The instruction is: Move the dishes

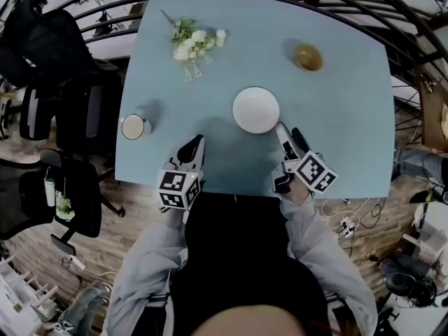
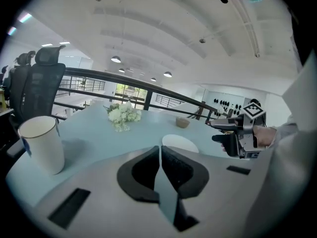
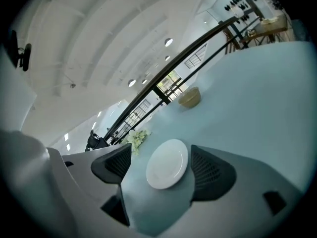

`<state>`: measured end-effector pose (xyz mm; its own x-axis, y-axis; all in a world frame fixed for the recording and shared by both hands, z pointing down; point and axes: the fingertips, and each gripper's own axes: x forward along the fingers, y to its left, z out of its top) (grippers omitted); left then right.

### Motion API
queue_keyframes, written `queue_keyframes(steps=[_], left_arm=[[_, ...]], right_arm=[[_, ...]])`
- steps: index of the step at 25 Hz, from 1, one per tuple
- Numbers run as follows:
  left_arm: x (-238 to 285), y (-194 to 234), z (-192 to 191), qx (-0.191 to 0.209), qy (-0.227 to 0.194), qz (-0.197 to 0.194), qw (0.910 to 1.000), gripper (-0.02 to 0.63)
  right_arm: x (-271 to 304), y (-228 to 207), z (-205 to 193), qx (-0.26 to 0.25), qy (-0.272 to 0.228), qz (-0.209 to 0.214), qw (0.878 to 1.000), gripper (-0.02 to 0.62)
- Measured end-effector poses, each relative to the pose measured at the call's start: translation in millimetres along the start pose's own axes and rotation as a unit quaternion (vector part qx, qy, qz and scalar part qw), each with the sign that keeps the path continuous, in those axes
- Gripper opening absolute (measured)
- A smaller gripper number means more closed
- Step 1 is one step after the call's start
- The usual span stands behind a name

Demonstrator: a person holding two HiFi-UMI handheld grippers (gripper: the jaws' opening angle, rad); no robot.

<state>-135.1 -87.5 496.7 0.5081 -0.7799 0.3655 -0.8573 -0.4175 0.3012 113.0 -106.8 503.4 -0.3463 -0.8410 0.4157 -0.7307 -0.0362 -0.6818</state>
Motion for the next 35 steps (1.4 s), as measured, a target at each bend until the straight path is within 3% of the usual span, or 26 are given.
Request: queue_keyframes(steps=[2, 4, 7, 9, 20, 28, 35], left_arm=[[-4, -4, 7, -0.008, -0.016, 0.014, 0.9997, 0.028], [-10, -8, 12, -0.01, -0.027, 0.029, 0.9991, 0.028], [-20, -11, 14, -0.002, -0.03, 0.05, 0.9983, 0.028], [-29, -10, 12, 0.0, -0.033, 0.07, 0.997, 0.028], [-92, -34, -8, -0.021, -0.075, 0.165, 0.9832, 0.028], [-147, -24, -43, -0.039, -0.1, 0.258, 0.96, 0.028], [-181, -24, -63, -0.072, -0.111, 0.307, 0.9425, 0.028]], right_arm=[[-9, 6, 7, -0.048, 0.001, 0.027, 0.998, 0.379], [-19, 13, 18, -0.127, -0.006, 0.039, 0.991, 0.376], [-32, 17, 33, -0.262, -0.025, 0.024, 0.964, 0.367], [-40, 21, 38, -0.309, -0.034, 0.034, 0.95, 0.362], [-48, 34, 7, -0.34, 0.011, 0.134, 0.931, 0.35], [-44, 55, -28, -0.375, 0.047, 0.213, 0.901, 0.351], [-35, 97, -76, -0.395, 0.11, 0.285, 0.866, 0.365]])
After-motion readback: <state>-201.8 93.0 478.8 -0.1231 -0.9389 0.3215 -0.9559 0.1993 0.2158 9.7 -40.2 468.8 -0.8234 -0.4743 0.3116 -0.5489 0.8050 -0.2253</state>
